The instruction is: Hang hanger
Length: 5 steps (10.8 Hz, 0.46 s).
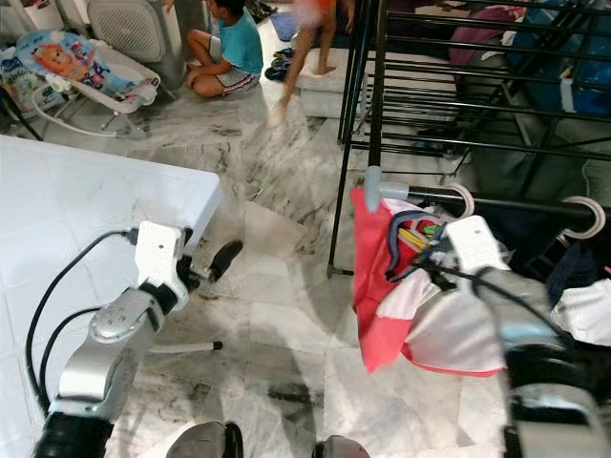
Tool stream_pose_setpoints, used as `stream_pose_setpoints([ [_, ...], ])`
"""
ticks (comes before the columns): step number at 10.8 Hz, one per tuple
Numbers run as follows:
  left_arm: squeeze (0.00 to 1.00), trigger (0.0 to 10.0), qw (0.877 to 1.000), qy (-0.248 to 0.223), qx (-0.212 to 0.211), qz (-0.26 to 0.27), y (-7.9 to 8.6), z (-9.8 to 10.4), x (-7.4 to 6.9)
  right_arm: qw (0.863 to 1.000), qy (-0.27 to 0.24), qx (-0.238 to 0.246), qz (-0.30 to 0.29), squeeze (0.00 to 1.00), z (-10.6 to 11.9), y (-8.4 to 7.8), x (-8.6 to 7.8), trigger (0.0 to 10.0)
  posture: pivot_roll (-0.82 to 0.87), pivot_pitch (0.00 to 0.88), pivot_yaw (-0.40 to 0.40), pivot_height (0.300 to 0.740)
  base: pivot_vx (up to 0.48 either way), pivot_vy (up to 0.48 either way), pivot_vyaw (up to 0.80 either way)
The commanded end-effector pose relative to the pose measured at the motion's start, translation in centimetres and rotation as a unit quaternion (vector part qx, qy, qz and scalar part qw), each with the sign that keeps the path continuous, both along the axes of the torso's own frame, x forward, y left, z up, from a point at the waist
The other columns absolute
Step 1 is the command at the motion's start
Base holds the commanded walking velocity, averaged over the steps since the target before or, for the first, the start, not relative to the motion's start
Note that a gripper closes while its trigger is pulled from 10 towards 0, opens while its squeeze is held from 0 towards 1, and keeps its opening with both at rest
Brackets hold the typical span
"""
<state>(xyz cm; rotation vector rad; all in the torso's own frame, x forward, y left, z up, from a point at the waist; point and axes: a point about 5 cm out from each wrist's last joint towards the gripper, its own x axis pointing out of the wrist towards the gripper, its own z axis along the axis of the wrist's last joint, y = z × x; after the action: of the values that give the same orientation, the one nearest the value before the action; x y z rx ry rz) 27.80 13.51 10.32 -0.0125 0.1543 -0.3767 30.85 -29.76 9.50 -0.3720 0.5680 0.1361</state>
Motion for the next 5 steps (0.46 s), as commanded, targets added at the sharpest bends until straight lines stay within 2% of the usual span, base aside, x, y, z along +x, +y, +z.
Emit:
stream_pose_setpoints([
  [1,0.00,10.0,1.000,0.002,0.008,-0.007,-0.1,0.1,-0.2,1.000,0.011,0.011,0.012,0.00,-0.1,-0.2,-0.6,9.8,0.04,0.096,-0.010,0.740,0.000,0.000,0.00],
  [2,0.00,10.0,1.000,0.009,0.005,-0.016,-0.2,-0.1,-0.3,1.000,0.016,0.021,0.015,0.00,-0.2,-0.6,-1.4,0.0,0.03,0.095,-0.007,0.740,0.000,0.000,0.00],
  [3,0.00,10.0,1.000,0.014,0.007,-0.026,-0.5,-0.3,-0.4,0.999,0.032,0.030,0.010,0.00,-0.7,-1.1,-2.3,0.0,0.02,0.091,-0.001,0.740,0.000,0.000,0.00],
  [5,0.00,10.0,0.999,0.016,0.010,-0.031,-0.8,-0.3,-0.3,0.998,0.044,0.041,0.013,0.00,-1.3,-1.0,-3.1,0.0,0.02,0.087,0.003,0.740,0.000,0.000,0.00],
])
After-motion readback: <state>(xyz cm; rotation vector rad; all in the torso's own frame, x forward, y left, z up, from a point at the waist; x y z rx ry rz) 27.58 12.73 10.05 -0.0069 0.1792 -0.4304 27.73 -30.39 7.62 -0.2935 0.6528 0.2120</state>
